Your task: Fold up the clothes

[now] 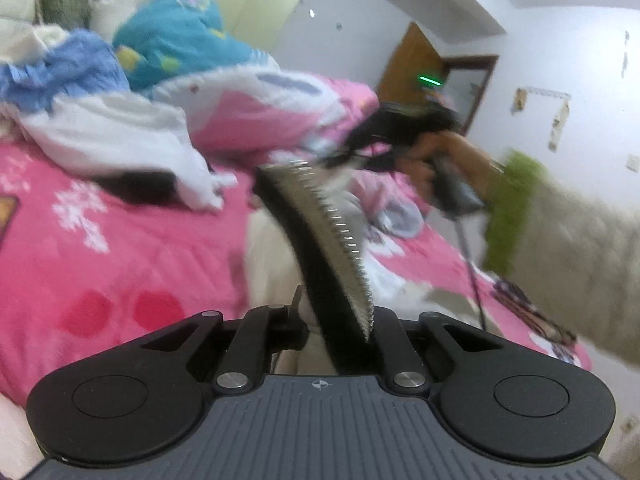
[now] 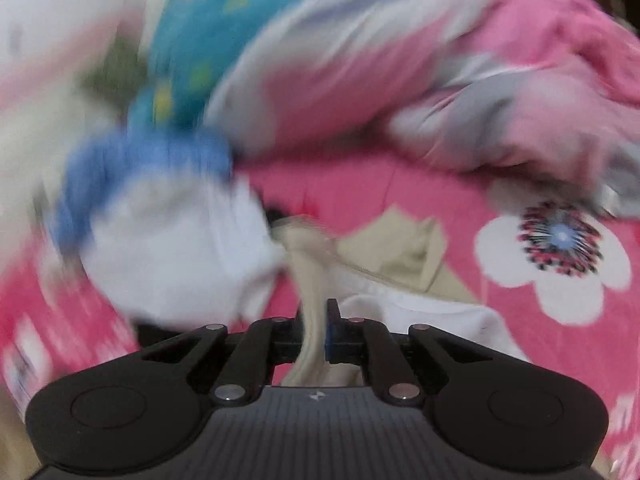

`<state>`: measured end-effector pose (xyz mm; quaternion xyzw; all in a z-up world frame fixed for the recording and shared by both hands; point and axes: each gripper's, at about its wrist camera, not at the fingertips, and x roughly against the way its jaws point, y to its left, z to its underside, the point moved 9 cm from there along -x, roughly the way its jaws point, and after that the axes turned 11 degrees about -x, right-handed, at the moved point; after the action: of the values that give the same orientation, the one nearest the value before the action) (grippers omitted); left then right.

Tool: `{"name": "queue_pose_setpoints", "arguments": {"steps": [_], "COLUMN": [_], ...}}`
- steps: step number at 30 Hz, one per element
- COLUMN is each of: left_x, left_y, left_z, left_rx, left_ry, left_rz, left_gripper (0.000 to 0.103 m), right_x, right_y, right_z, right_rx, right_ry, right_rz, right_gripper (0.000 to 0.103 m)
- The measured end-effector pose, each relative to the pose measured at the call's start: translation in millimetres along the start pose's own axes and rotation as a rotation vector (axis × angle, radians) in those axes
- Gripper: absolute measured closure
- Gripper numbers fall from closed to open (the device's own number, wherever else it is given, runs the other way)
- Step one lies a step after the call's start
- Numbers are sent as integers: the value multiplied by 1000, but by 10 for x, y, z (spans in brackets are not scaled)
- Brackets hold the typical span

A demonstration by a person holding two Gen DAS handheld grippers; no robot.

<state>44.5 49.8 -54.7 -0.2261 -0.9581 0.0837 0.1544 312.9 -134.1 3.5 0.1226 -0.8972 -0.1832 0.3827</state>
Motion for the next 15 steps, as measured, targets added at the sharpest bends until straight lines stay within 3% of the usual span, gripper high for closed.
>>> {"name": "queue_pose_setpoints", "arguments": {"steps": [5,10,11,15], "left_x": [86,98,88,64], "left_y": [-138,-409,-462,-617], "left_z": [-388,-677,-689,-575], "left_rx": [-52,-116,-127,-156], "left_ry": [-106,-172,-175,-153], "left_rz": [-21,-16,-13,6], "left_gripper": [98,98,98,98], "right_x": [1125,2128,2253,2229], "right_y": [-256,-454,-519,-992], "right_z": [-183,-148,-102,368], "right_rx": [-124,-121,-120,-259], "right_ry": [-278,-521,-553,-485], "right_rz": [-108,-152,-150,-148], "right_gripper": [97,97,97,97]}}
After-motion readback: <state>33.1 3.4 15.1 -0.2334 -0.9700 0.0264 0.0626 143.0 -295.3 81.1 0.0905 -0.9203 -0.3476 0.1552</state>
